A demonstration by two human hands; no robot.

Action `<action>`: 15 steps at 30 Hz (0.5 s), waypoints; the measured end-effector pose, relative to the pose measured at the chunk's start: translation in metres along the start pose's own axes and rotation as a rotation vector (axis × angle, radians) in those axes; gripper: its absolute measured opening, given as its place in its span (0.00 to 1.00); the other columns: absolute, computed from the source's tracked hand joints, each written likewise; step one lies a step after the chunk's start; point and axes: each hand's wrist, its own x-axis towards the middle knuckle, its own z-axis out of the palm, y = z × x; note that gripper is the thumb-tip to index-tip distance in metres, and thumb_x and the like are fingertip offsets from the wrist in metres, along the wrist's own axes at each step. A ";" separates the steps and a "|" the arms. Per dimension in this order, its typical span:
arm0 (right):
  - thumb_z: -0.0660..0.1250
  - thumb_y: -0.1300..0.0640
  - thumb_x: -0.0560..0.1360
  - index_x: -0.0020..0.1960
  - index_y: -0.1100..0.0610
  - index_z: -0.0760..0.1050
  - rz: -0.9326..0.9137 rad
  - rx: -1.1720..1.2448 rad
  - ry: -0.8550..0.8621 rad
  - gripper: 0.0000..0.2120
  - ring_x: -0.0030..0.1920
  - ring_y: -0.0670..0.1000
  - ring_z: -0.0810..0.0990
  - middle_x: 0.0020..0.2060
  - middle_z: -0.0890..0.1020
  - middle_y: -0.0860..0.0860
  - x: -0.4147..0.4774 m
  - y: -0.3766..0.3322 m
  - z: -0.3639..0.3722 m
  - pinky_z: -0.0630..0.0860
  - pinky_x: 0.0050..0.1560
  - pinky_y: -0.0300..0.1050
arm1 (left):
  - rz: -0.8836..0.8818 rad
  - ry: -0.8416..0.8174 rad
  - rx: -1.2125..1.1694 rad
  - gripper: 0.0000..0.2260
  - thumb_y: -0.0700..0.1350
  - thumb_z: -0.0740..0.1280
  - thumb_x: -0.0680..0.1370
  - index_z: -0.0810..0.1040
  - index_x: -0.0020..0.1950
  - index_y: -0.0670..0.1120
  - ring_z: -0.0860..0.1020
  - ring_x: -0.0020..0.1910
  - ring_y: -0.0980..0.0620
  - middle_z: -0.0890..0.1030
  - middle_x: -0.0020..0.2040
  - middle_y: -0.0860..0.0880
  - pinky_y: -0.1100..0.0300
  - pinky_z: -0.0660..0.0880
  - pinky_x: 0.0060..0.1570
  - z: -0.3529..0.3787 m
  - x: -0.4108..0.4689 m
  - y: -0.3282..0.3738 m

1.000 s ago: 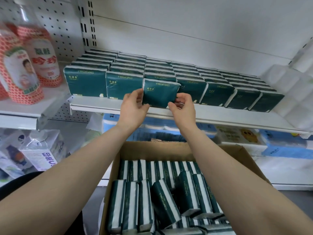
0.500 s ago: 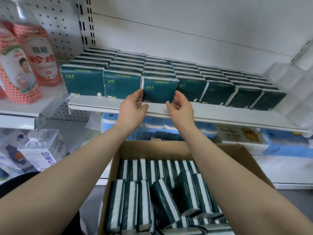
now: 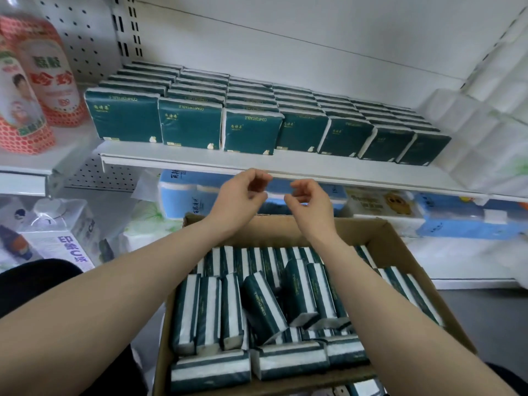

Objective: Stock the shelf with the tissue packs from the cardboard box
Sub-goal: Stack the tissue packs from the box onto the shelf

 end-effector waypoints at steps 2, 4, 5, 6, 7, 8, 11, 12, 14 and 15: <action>0.70 0.59 0.76 0.53 0.51 0.76 0.100 -0.078 -0.077 0.07 0.46 0.48 0.78 0.46 0.80 0.48 -0.012 0.015 -0.007 0.76 0.49 0.40 | -0.056 -0.107 0.040 0.12 0.36 0.68 0.75 0.77 0.55 0.50 0.79 0.51 0.58 0.81 0.51 0.54 0.72 0.72 0.54 0.011 -0.007 -0.003; 0.71 0.58 0.76 0.52 0.52 0.76 0.166 -0.208 -0.162 0.07 0.47 0.50 0.78 0.46 0.80 0.48 -0.022 0.029 -0.013 0.74 0.49 0.41 | -0.107 -0.222 0.077 0.12 0.37 0.69 0.75 0.77 0.57 0.49 0.79 0.51 0.57 0.81 0.52 0.52 0.68 0.72 0.57 0.018 -0.013 -0.007; 0.71 0.56 0.75 0.54 0.52 0.76 0.195 -0.290 -0.212 0.08 0.49 0.51 0.78 0.48 0.80 0.49 -0.027 0.035 -0.016 0.73 0.49 0.41 | -0.127 -0.282 0.090 0.12 0.38 0.69 0.76 0.77 0.58 0.48 0.79 0.52 0.56 0.81 0.52 0.52 0.66 0.73 0.58 0.020 -0.015 -0.010; 0.72 0.54 0.75 0.56 0.53 0.76 0.223 -0.372 -0.256 0.11 0.51 0.51 0.79 0.50 0.81 0.50 -0.032 0.040 -0.018 0.73 0.50 0.42 | -0.143 -0.341 0.107 0.12 0.38 0.69 0.76 0.77 0.58 0.48 0.79 0.52 0.56 0.81 0.53 0.52 0.65 0.73 0.59 0.021 -0.018 -0.012; 0.72 0.52 0.75 0.58 0.53 0.76 0.245 -0.445 -0.287 0.14 0.53 0.52 0.79 0.52 0.81 0.50 -0.036 0.045 -0.020 0.73 0.52 0.42 | -0.153 -0.393 0.129 0.11 0.39 0.69 0.76 0.77 0.57 0.49 0.79 0.53 0.56 0.81 0.52 0.52 0.64 0.74 0.59 0.022 -0.021 -0.015; 0.73 0.49 0.75 0.60 0.53 0.76 0.255 -0.507 -0.308 0.17 0.55 0.53 0.79 0.54 0.81 0.52 -0.040 0.049 -0.021 0.74 0.54 0.43 | -0.159 -0.437 0.148 0.11 0.39 0.69 0.76 0.77 0.56 0.49 0.80 0.52 0.55 0.81 0.51 0.52 0.63 0.74 0.59 0.023 -0.023 -0.018; 0.74 0.45 0.73 0.64 0.54 0.75 0.257 -0.635 -0.354 0.24 0.56 0.55 0.79 0.55 0.81 0.54 -0.049 0.059 -0.017 0.75 0.53 0.46 | -0.199 -0.535 0.155 0.11 0.37 0.70 0.76 0.76 0.56 0.48 0.80 0.53 0.52 0.80 0.50 0.51 0.57 0.75 0.61 0.029 -0.030 -0.027; 0.74 0.45 0.72 0.64 0.55 0.74 0.244 -0.676 -0.374 0.25 0.57 0.56 0.79 0.56 0.81 0.54 -0.051 0.060 -0.015 0.74 0.53 0.46 | -0.222 -0.565 0.152 0.11 0.37 0.70 0.75 0.76 0.56 0.47 0.80 0.53 0.52 0.80 0.51 0.51 0.56 0.75 0.62 0.031 -0.032 -0.029; 0.75 0.46 0.71 0.63 0.55 0.73 0.220 -0.732 -0.408 0.25 0.56 0.56 0.79 0.55 0.81 0.54 -0.054 0.062 -0.011 0.75 0.51 0.47 | -0.255 -0.614 0.152 0.12 0.36 0.70 0.76 0.77 0.58 0.46 0.80 0.53 0.52 0.80 0.51 0.50 0.54 0.75 0.62 0.035 -0.036 -0.034; 0.75 0.48 0.71 0.62 0.55 0.73 0.216 -0.739 -0.419 0.24 0.55 0.56 0.79 0.54 0.81 0.53 -0.054 0.062 -0.009 0.76 0.51 0.47 | -0.264 -0.629 0.151 0.13 0.36 0.70 0.76 0.77 0.58 0.46 0.80 0.53 0.51 0.80 0.51 0.50 0.54 0.75 0.62 0.037 -0.037 -0.036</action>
